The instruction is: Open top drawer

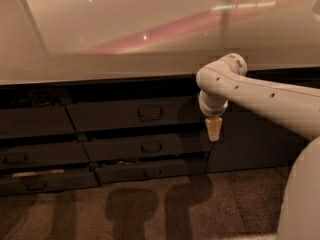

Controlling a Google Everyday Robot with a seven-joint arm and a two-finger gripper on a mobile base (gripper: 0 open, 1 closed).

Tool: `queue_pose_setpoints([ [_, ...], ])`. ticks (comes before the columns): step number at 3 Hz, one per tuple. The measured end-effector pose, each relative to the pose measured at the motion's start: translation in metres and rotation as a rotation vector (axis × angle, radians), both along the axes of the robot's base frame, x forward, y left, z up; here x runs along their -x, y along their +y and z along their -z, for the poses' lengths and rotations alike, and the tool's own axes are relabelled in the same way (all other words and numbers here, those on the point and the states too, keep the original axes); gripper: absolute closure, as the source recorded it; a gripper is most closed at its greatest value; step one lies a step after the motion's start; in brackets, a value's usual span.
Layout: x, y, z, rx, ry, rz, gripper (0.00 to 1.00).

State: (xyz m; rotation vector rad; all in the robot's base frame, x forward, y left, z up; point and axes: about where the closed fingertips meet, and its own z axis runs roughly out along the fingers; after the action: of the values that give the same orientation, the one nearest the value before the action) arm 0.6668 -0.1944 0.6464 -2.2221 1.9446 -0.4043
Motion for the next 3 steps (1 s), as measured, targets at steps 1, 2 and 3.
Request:
queue_pose_setpoints([
  [1,0.000,0.000,0.000,0.000,0.000,0.000,0.00],
  [2,-0.027,0.003,-0.016,0.044,-0.018,0.010,0.00],
  [3,-0.027,0.003,-0.016,0.044,-0.018,0.010,0.00],
])
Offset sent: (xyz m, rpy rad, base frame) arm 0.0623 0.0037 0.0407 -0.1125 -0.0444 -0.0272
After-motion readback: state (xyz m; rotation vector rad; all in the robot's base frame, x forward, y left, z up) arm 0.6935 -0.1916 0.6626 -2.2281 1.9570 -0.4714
